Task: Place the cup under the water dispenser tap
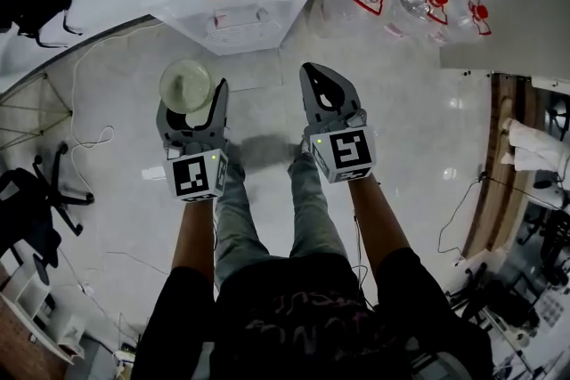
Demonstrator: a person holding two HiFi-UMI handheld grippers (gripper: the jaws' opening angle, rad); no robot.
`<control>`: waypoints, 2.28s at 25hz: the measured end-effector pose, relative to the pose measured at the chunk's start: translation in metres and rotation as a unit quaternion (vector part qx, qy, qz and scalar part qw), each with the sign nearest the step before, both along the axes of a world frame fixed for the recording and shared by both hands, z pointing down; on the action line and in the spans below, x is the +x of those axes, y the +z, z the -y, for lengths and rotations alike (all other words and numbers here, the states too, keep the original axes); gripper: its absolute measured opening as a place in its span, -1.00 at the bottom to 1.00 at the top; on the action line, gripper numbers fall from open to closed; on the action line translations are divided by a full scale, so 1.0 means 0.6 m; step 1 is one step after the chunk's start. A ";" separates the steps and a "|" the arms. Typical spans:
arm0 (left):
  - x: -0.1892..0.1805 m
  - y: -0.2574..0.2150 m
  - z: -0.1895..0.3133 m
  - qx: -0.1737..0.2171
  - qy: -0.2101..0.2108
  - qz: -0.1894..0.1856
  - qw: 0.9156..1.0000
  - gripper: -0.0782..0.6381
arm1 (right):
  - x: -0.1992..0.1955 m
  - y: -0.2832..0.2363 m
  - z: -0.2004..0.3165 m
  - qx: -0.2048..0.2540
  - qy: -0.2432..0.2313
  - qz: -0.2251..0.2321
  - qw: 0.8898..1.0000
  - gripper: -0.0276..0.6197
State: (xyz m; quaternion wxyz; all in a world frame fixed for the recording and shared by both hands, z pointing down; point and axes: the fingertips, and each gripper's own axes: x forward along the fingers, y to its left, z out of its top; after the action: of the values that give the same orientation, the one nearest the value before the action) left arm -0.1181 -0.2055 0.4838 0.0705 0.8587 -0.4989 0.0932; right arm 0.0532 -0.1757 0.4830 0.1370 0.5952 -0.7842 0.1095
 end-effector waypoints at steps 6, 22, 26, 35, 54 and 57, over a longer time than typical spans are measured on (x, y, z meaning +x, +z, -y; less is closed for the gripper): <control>0.012 0.095 0.031 0.005 -0.011 -0.006 1.000 0.16 | 0.010 0.097 0.024 -0.010 0.002 0.011 1.000 -0.87; 0.052 0.365 0.095 0.013 -0.013 0.009 1.000 0.16 | 0.031 0.379 0.049 -0.046 -0.013 0.018 0.999 -0.87; 0.057 0.417 0.129 0.021 -0.015 0.012 1.000 0.16 | 0.036 0.421 0.071 -0.024 -0.011 0.022 0.999 -0.87; 0.065 0.496 0.191 0.021 -0.027 0.026 0.999 0.16 | 0.035 0.520 0.081 -0.038 -0.026 0.021 0.999 -0.87; 0.079 0.549 0.235 0.005 -0.022 0.039 0.999 0.16 | 0.068 0.578 0.080 -0.065 -0.022 0.008 0.998 -0.87; 0.088 0.551 0.239 0.000 -0.015 0.042 0.999 0.16 | 0.069 0.582 0.078 -0.071 -0.022 0.008 0.997 -0.87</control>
State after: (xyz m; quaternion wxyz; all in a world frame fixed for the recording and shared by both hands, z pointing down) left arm -0.0652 -0.3490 0.8143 0.0509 0.8465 -0.5140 0.1287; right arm 0.0948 -0.2223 0.8322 0.1745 0.5656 -0.7886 0.1667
